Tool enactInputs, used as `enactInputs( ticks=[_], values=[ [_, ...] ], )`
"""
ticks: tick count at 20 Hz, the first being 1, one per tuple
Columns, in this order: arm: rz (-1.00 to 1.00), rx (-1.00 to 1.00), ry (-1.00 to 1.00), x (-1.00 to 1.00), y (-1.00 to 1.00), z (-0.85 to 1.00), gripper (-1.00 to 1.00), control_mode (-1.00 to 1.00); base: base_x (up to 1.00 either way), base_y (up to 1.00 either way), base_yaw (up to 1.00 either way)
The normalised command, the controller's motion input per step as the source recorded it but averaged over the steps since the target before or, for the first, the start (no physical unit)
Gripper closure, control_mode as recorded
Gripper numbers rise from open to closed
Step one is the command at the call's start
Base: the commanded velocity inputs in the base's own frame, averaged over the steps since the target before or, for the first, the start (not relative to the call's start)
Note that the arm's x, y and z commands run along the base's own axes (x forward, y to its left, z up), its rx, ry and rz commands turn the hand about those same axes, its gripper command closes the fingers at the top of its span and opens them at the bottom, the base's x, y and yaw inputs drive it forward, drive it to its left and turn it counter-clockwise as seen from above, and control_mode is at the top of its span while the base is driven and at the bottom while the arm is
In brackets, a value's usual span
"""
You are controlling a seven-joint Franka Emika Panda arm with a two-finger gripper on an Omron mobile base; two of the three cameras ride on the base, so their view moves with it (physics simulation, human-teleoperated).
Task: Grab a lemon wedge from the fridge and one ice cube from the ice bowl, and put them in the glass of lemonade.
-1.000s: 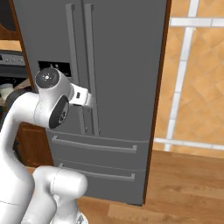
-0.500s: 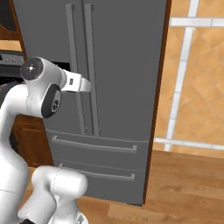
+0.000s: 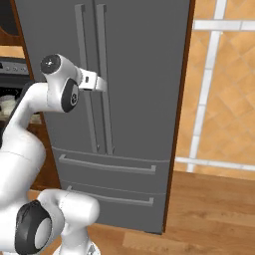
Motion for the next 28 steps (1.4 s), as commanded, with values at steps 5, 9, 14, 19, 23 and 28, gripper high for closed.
enactInputs(
  ticks=[5,9,14,19,23,28],
  values=[
    [0.0,-0.01,0.18,1.0,0.07,-0.12,-1.0,-1.0,0.0,0.0,0.0],
    [0.01,0.0,0.19,0.68,-0.15,-0.26,-1.0,-1.0,0.0,0.0,0.0],
    [0.0,0.0,0.02,0.21,-0.02,-0.24,-1.0,-1.0,0.0,0.0,0.0],
    [0.0,0.06,-0.21,-0.01,-0.04,0.11,-1.0,-1.0,0.0,0.0,0.0],
    [0.0,0.09,-0.29,-0.08,-0.03,0.31,-1.0,-1.0,0.0,0.0,0.0],
    [0.0,0.05,-0.15,0.0,0.0,0.34,-1.0,-1.0,0.0,0.0,0.0]
  ],
)
